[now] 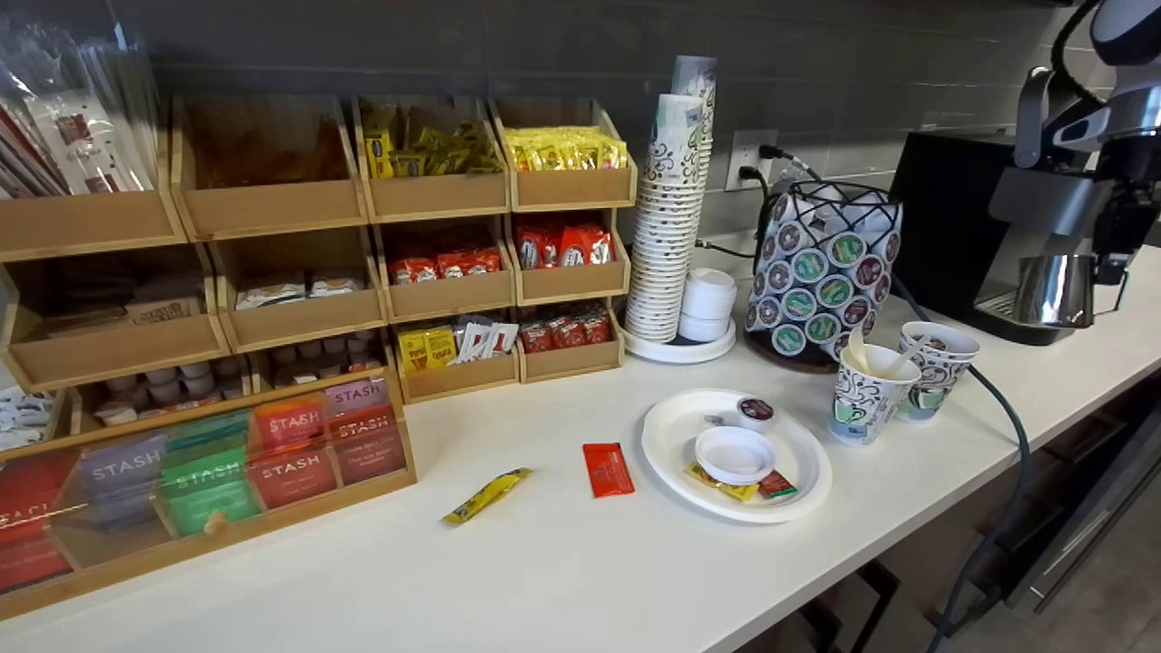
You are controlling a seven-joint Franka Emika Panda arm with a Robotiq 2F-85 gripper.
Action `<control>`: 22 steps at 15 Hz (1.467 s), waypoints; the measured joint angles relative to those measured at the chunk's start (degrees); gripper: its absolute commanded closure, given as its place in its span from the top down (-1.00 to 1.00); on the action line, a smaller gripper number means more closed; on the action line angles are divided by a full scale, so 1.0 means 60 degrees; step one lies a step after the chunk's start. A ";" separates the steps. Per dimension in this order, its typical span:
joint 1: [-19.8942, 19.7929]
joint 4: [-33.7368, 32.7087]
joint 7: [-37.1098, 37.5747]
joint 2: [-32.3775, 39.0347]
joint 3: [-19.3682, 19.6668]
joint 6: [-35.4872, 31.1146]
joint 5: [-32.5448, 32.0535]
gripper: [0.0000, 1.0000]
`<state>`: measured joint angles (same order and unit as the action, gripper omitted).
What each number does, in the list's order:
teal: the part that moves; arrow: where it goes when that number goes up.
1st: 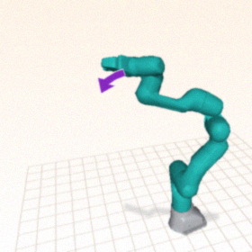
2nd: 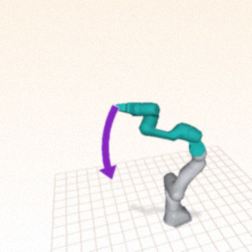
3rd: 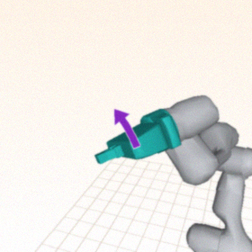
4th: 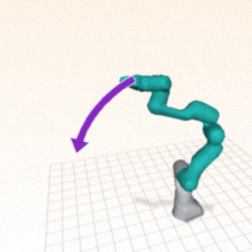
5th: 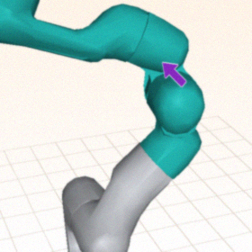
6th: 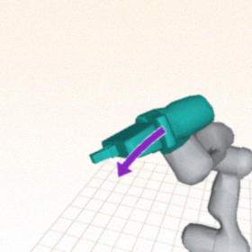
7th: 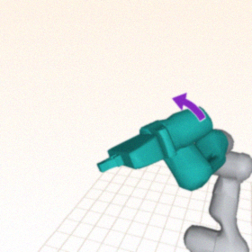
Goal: Take the k-cup out of the metal cup and transfer it to the coffee cup
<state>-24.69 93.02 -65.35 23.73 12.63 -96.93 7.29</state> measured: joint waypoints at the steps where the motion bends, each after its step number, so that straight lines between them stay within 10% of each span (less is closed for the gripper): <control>1: -0.0072 0.0201 0.0189 -0.0002 0.0001 -0.0483 0.0246 -0.92; 13: 0.0088 0.4168 0.1756 -0.0454 -0.0473 -0.9261 0.1750 -0.92; 22: 0.0668 0.5327 0.4126 -0.0824 -0.0124 -0.9714 -0.0770 -0.92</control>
<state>-20.68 124.98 -40.60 18.79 11.88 -155.21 2.67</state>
